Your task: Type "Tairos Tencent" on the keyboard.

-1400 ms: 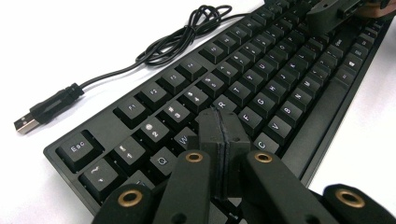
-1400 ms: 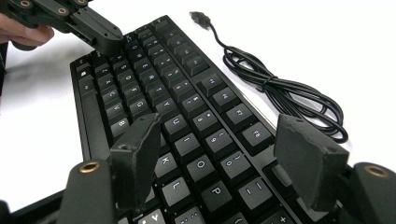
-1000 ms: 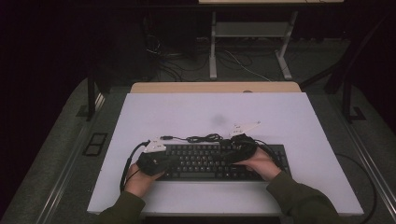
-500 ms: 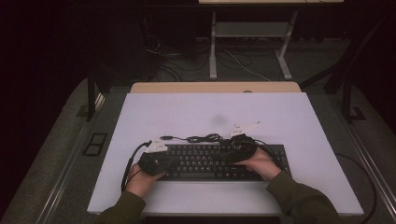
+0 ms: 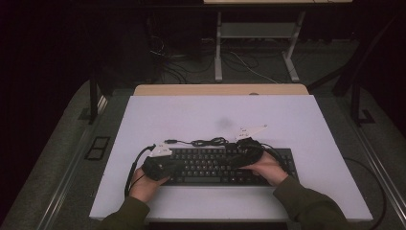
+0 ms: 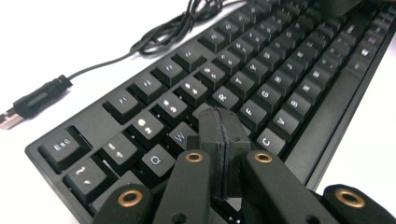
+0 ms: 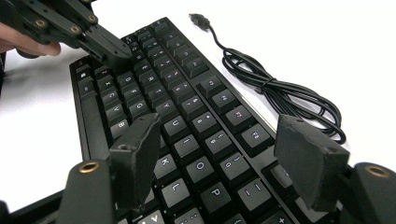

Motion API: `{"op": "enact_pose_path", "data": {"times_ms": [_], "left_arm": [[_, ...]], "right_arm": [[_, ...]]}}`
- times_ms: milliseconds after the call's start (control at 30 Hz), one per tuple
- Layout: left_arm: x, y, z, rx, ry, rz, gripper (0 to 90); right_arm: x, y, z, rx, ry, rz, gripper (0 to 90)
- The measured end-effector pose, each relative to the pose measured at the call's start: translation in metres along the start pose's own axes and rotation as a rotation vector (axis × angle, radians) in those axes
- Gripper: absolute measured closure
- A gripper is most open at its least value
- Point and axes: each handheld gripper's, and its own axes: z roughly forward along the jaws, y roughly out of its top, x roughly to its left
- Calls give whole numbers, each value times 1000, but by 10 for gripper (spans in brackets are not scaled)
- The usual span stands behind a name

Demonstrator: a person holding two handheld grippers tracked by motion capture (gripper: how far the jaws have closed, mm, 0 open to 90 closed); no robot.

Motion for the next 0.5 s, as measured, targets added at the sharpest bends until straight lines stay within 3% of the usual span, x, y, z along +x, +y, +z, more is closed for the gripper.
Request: {"op": "enact_pose_path", "data": {"times_ms": [267, 500], "left_arm": [[1, 0, -3, -17, -12, -11, 849], [2, 1, -5, -35, -16, -14, 685]], "right_arm": [[-1, 0, -1, -2, -3, 2, 312], [-1, -1, -2, -3, -7, 4, 307]]}}
